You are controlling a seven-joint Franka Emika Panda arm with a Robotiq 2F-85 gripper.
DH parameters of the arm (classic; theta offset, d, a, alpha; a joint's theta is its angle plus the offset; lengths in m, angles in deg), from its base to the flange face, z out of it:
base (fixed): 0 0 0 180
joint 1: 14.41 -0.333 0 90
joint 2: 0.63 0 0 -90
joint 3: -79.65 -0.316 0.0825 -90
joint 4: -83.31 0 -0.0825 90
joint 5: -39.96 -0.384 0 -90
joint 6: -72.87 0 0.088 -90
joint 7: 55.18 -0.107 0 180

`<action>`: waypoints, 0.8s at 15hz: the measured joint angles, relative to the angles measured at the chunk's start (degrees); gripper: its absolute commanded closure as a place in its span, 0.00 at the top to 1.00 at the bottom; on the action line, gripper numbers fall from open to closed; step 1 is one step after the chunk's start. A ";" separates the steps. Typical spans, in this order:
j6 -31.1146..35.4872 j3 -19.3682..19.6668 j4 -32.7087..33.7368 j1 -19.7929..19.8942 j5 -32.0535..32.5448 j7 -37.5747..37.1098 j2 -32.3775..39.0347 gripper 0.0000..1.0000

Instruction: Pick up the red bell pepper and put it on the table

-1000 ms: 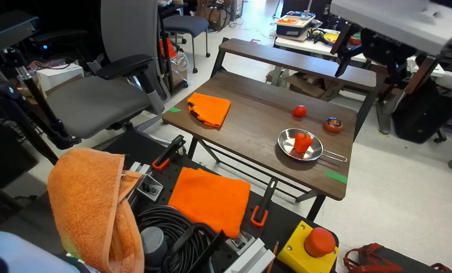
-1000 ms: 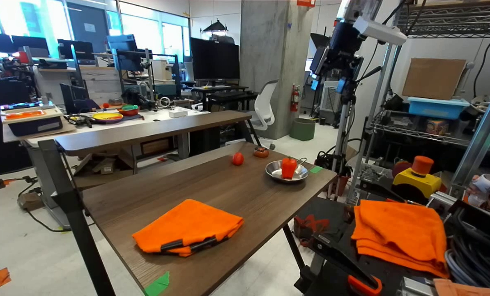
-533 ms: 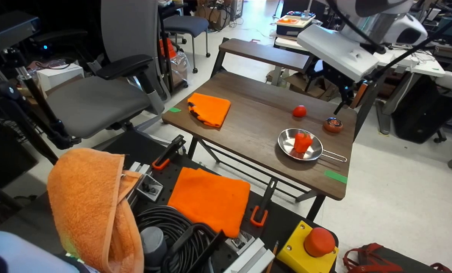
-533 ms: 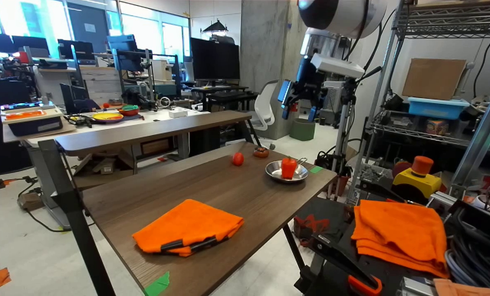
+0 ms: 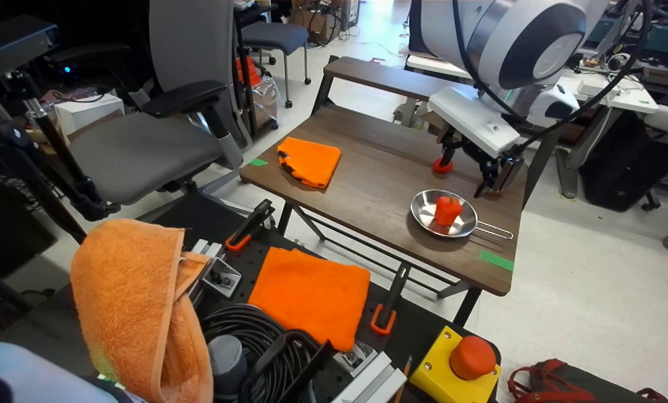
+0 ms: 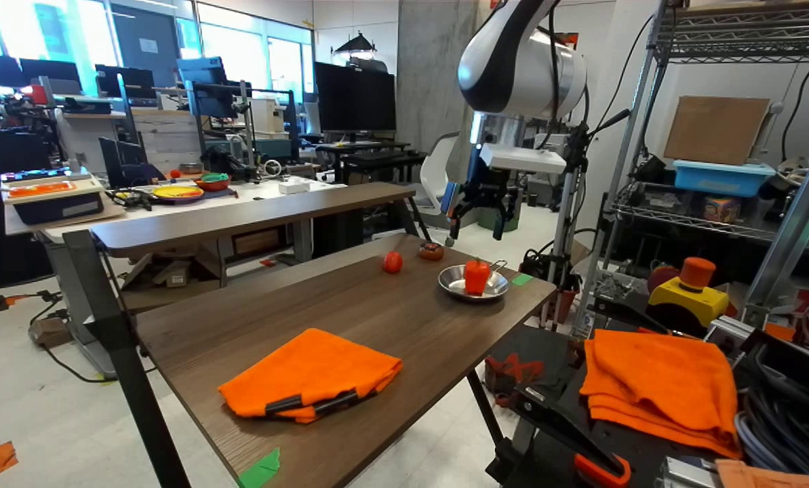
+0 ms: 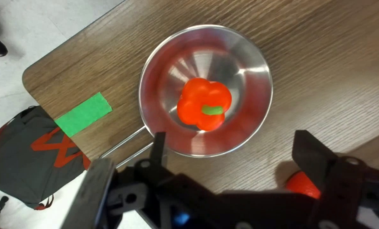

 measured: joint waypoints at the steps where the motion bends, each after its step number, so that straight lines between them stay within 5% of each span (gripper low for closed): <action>1: -0.33 -0.03 0.98 -0.01 0.00 -0.44 1.28 1.00; 5: -2.97 -0.04 4.77 -0.03 0.11 -2.43 5.61 1.00; 7: -4.51 -0.01 6.26 -0.07 0.35 -3.02 7.39 0.74; 12: -6.60 0.21 8.87 -0.32 1.13 -4.02 10.43 0.36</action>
